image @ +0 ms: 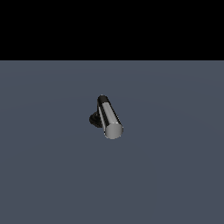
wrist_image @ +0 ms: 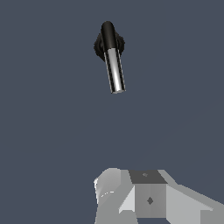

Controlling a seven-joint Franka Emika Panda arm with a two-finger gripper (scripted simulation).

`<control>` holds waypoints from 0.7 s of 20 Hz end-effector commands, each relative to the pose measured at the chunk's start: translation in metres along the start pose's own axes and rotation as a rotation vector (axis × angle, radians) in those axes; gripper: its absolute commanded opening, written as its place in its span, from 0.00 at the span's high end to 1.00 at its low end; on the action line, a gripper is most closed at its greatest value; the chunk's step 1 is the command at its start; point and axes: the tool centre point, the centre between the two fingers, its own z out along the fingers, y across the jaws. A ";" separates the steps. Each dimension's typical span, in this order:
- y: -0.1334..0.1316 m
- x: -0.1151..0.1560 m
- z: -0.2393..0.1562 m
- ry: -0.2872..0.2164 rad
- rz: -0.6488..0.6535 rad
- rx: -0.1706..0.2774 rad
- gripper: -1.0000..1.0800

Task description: Turn on the faucet by rotating a designated handle.

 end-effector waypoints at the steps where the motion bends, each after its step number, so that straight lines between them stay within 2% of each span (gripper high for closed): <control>1: 0.000 0.000 0.000 0.000 0.000 0.000 1.00; 7: -0.001 0.003 0.008 0.000 -0.006 -0.001 1.00; 14: -0.004 0.012 0.039 0.002 -0.028 -0.003 1.00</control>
